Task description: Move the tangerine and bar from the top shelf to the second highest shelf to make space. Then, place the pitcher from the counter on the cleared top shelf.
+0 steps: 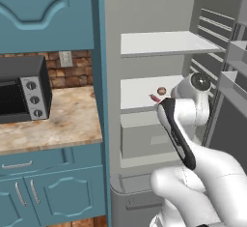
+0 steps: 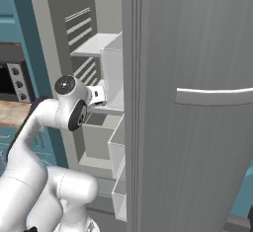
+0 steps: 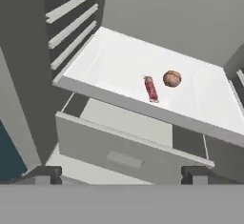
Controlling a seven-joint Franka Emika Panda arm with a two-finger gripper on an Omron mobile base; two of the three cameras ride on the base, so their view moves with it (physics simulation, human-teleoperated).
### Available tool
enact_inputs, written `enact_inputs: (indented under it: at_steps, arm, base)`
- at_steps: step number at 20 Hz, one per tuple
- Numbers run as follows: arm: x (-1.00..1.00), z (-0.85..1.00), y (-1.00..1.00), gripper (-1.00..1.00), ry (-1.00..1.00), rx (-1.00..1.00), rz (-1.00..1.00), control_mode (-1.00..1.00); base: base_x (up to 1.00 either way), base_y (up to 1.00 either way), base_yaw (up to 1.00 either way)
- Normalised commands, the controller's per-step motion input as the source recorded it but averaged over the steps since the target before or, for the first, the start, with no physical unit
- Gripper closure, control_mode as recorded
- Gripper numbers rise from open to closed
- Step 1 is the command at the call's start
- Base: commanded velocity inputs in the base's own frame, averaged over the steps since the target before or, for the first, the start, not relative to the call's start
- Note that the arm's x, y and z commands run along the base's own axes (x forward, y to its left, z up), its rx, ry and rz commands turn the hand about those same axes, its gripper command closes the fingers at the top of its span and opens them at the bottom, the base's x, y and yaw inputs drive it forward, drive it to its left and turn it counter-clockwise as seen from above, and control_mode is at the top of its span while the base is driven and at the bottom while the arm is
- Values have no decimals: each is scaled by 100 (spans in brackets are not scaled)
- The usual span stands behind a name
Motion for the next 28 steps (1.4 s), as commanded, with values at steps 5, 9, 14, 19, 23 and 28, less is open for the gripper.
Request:
enact_inputs:
  at_steps: [5,9,14,19,23,28]
  arm:
    - [-99,27,23,-100,-2,21,-28,-100]
    - [-100,60,0,-100,1,21,-15,-100]
    - [-75,63,11,-100,6,25,-3,-100]
    - [-35,5,17,-100,9,3,0,-100]
    - [-29,0,1,-100,20,-9,0,-100]
    - [-3,0,-2,-100,6,-4,-1,-100]
  base:
    - [0,0,0]
    - [0,0,0]
    - [0,0,0]
    - [0,0,0]
    - [0,0,0]
    - [0,0,0]
